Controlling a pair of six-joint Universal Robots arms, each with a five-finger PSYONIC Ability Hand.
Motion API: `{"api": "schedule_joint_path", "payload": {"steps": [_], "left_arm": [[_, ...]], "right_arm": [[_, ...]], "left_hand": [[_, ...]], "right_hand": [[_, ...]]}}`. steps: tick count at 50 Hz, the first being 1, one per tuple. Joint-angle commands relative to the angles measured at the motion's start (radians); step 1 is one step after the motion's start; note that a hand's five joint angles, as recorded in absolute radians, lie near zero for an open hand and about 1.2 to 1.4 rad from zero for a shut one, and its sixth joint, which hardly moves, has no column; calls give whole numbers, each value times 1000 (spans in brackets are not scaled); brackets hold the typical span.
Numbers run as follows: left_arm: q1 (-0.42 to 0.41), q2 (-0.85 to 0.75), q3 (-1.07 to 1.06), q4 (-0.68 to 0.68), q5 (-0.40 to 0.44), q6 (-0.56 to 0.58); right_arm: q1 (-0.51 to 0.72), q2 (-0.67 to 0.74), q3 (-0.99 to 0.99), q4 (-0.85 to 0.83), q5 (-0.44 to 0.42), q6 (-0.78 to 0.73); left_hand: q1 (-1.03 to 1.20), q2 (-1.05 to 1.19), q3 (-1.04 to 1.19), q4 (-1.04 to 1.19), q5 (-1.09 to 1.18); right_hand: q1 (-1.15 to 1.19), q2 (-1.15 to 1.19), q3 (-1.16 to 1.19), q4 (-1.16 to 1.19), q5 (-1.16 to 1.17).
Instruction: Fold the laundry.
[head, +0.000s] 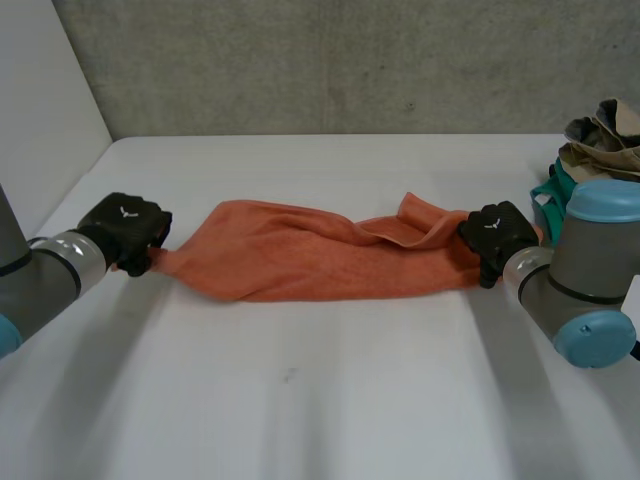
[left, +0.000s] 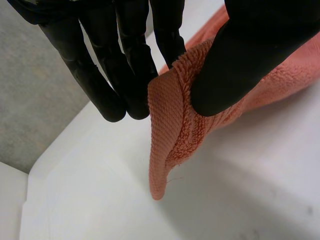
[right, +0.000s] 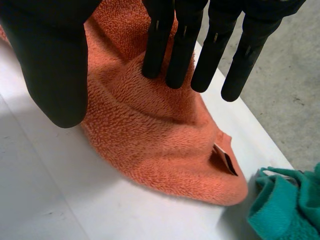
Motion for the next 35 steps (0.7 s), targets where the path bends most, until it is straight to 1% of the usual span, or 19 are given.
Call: {"api": "schedule_joint_path", "payload": {"steps": [1, 3, 4, 7, 8, 11, 15, 16, 18, 19, 20, 22, 23, 26, 27, 30, 31, 34, 35], "left_arm": [[-3, 74, -7, -4, 7, -92], [-3, 89, -8, -5, 7, -111], [-5, 104, -8, -7, 7, -128], [-10, 126, -8, -15, 7, -155], [-17, 143, -8, -24, 7, -174], [-31, 173, -5, -42, 6, -200], [-46, 251, -1, -82, 4, -241], [-48, 299, -1, -103, 7, -259], [-46, 353, -1, -123, 7, -279], [-42, 406, 1, -139, 6, -301], [-37, 434, 1, -145, 6, -313], [-30, 486, 4, -156, 7, -338], [-23, 532, 7, -162, 7, -362], [-22, 590, 12, -168, 16, -393], [-23, 619, 13, -170, 23, -410], [-25, 643, 10, -171, 27, -425], [-26, 640, 7, -167, 26, -431], [-28, 606, -1, -165, 21, -435], [-30, 573, -7, -165, 17, -433]], "right_arm": [[-2, 16, -22, 41, -4, 10], [-6, 18, -28, 52, -9, 17], [-11, 19, -34, 65, -15, 28], [-22, 16, -39, 89, -29, 45], [-29, 15, -42, 105, -44, 59], [-42, 10, -54, 138, -66, 76], [-63, -42, -54, 245, -83, 100], [-75, -87, -52, 295, -87, 114], [-91, -151, -51, 335, -89, 131], [-107, -218, -52, 369, -95, 140], [-109, -244, -58, 382, -99, 145], [-120, -301, -66, 398, -115, 152], [-127, -354, -81, 400, -133, 161], [-137, -411, -111, 391, -152, 188], [-141, -421, -133, 382, -159, 218], [-138, -392, -169, 354, -158, 279], [-129, -351, -198, 325, -155, 312], [-91, -274, -241, 287, -144, 344], [-71, -217, -267, 267, -130, 347]], "left_hand": [[276, 205, 212, 203, 231], [276, 205, 212, 203, 231], [276, 205, 212, 203, 231], [276, 205, 212, 203, 231], [276, 205, 212, 203, 231], [276, 205, 212, 203, 231], [276, 205, 212, 203, 231], [276, 205, 212, 203, 231], [276, 205, 212, 203, 231], [276, 205, 212, 203, 231], [276, 205, 212, 203, 231], [276, 205, 212, 203, 231], [276, 205, 212, 203, 231], [276, 205, 212, 203, 231], [276, 205, 212, 203, 231], [276, 205, 212, 203, 231], [276, 205, 212, 203, 231], [276, 205, 212, 203, 231], [276, 205, 212, 203, 231]], "right_hand": [[59, 51, 70, 63, 75], [79, 71, 91, 83, 95], [234, 226, 245, 238, 249], [548, 540, 559, 552, 564], [753, 745, 764, 757, 769], [755, 747, 766, 759, 771], [755, 747, 766, 759, 771], [755, 747, 766, 759, 771], [755, 747, 766, 759, 771], [755, 747, 766, 759, 771], [755, 747, 766, 759, 771], [755, 747, 766, 759, 771], [755, 747, 766, 759, 771], [755, 747, 766, 759, 771], [755, 747, 766, 759, 771], [755, 747, 766, 759, 771], [755, 747, 766, 759, 771], [755, 747, 766, 759, 771], [755, 747, 766, 759, 771]]}}
